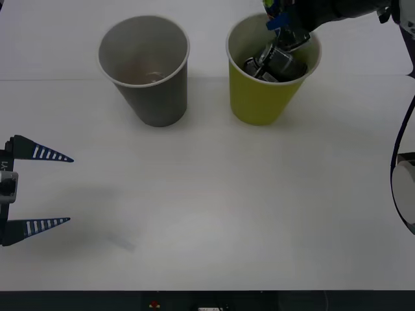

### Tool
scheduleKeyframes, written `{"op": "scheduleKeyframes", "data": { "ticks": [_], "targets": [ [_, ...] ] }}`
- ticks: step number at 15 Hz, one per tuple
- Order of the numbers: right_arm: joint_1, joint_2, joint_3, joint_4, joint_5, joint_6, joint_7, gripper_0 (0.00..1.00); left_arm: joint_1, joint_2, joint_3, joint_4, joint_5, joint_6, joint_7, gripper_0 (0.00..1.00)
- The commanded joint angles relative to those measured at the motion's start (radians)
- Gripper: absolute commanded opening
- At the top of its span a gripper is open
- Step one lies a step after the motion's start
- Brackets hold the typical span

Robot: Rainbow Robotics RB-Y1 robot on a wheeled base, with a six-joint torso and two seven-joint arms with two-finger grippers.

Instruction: Put the can into the green bin and the plastic bottle into the gray bin

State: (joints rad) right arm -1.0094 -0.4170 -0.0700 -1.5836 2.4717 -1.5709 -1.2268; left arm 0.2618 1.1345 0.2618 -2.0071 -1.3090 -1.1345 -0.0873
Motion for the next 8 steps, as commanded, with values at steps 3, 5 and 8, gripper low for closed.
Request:
{"op": "scheduleKeyframes", "data": {
  "ticks": [3,5,8],
  "targets": [
    [-0.057,0.0,0.041,0.116,0.003,0.0,0.013,0.0,0.0,0.0,0.0,0.0,0.0,0.0,0.0,1.0],
    [-0.057,0.0,0.047,0.12,0.003,0.0,0.018,0.16,0.0,0.0,0.0,0.0,0.0,0.0,0.0,1.0],
    [-0.061,0.0,0.042,0.12,-0.005,0.0,0.018,1.0,0.0,0.0,0.0,0.0,0.0,0.0,0.0,1.0]
  ]
}}
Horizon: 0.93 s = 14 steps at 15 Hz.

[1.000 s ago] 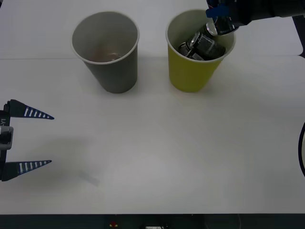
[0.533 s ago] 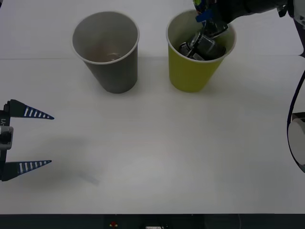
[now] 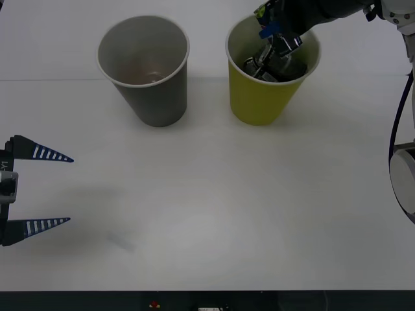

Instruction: Put the can into the green bin and the plastic bottle into the gray bin

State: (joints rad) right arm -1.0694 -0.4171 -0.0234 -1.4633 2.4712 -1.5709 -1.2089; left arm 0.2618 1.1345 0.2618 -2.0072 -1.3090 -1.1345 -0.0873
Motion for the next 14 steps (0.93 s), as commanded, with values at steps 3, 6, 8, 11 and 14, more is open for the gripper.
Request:
{"op": "scheduleKeyframes", "data": {
  "ticks": [3,6,8,11,14],
  "targets": [
    [-0.001,0.0,-0.02,0.0,-0.014,0.0,0.003,1.0,0.0,0.0,0.0,0.0,0.0,0.0,0.0,1.0],
    [-0.001,0.0,-0.033,-0.002,-0.015,0.0,0.008,1.0,0.0,0.0,0.0,0.0,0.0,0.0,0.0,1.0],
    [-0.001,0.0,-0.053,-0.012,-0.023,0.0,0.008,1.0,0.0,0.0,0.0,0.0,0.0,0.0,0.0,1.0],
    [0.014,0.0,-0.101,-0.066,-0.067,0.0,0.009,1.0,0.0,0.0,0.0,0.0,0.0,0.0,0.0,1.0],
    [0.092,0.0,-0.17,-0.198,-0.135,0.0,0.008,1.0,0.0,0.0,0.0,0.0,0.0,0.0,0.0,1.0]
  ]
}}
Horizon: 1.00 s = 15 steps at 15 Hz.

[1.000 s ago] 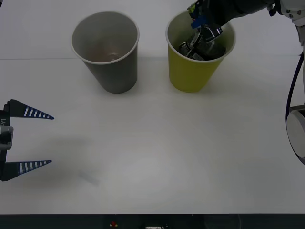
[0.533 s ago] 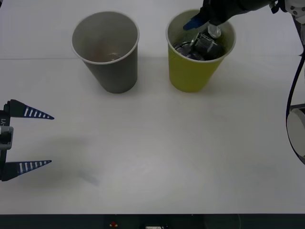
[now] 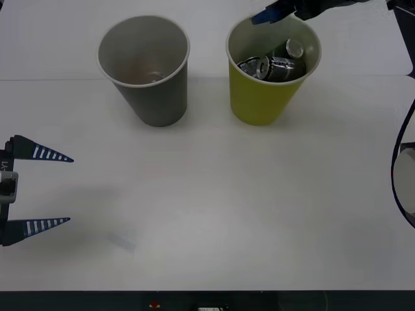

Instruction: Put the can into the green bin and the plastic bottle into the gray bin

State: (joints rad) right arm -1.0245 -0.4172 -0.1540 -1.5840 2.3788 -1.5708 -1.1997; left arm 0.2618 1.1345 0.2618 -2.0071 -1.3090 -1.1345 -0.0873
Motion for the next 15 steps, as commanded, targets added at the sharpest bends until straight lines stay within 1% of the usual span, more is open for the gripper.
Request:
{"op": "scheduleKeyframes", "data": {
  "ticks": [1,6,8,12,15],
  "targets": [
    [0.075,0.0,-0.061,-0.111,-0.073,0.0,-0.001,1.0,0.0,0.0,0.0,0.0,0.0,0.0,0.0,1.0],
    [0.253,0.0,-0.163,-0.335,-0.227,0.0,0.002,1.0,0.0,0.0,0.0,0.0,0.0,0.0,0.0,1.0],
    [0.33,0.0,-0.199,-0.424,-0.282,0.0,0.022,1.0,0.0,0.0,0.0,0.0,0.0,0.0,0.0,1.0],
    [0.468,0.0,-0.256,-0.541,-0.389,0.0,0.078,1.0,0.0,0.0,0.0,0.0,0.0,0.0,0.0,1.0],
    [0.567,0.0,-0.271,-0.633,-0.444,0.0,0.103,1.0,0.0,0.0,0.0,0.0,0.0,0.0,0.0,1.0]
  ]
}}
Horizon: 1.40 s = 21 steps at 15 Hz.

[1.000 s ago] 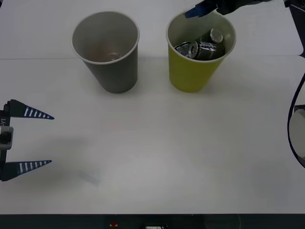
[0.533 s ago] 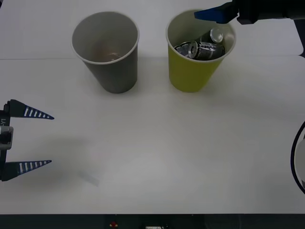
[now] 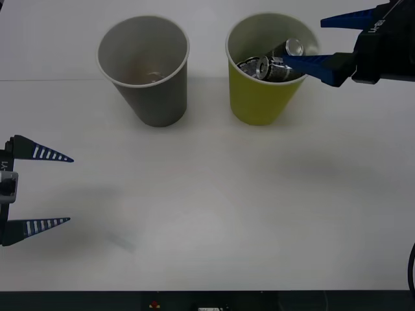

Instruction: Put the can into the green bin and the plastic bottle into the gray bin

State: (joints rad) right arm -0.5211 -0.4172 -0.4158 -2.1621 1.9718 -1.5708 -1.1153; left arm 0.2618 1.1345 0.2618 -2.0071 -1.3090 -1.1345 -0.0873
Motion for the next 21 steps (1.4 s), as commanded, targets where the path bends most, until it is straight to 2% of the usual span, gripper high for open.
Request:
{"op": "scheduleKeyframes", "data": {
  "ticks": [1,3,6,9,14,17,20,21],
  "targets": [
    [0.102,0.0,-0.014,-0.081,-0.057,0.0,0.051,1.0,0.0,0.0,0.0,0.0,0.0,0.0,0.0,1.0],
    [0.204,0.0,-0.023,-0.105,-0.136,0.035,0.144,1.0,0.0,0.0,0.0,0.0,0.0,0.0,0.0,1.0],
    [0.311,0.0,-0.032,-0.125,-0.202,0.074,0.276,1.0,0.0,0.0,0.0,0.0,0.0,0.0,0.0,1.0],
    [0.377,0.0,-0.035,-0.117,-0.212,0.086,0.4,1.0,0.0,0.0,0.0,0.0,0.0,0.0,0.0,1.0],
    [0.437,-0.002,-0.021,0.036,-0.258,0.081,0.681,1.0,0.0,0.0,0.0,0.0,0.0,0.0,0.0,1.0],
    [0.47,-0.002,-0.017,0.085,-0.271,0.077,0.805,1.0,0.0,0.0,0.0,0.0,0.0,0.0,0.0,1.0],
    [0.523,-0.046,-0.017,0.091,-0.295,0.077,0.899,1.0,0.0,0.0,0.0,0.0,0.0,0.0,0.0,1.0],
    [0.546,-0.064,-0.017,0.103,-0.33,0.077,0.908,1.0,0.0,0.0,0.0,0.0,0.0,0.0,0.0,1.0]
  ]
}}
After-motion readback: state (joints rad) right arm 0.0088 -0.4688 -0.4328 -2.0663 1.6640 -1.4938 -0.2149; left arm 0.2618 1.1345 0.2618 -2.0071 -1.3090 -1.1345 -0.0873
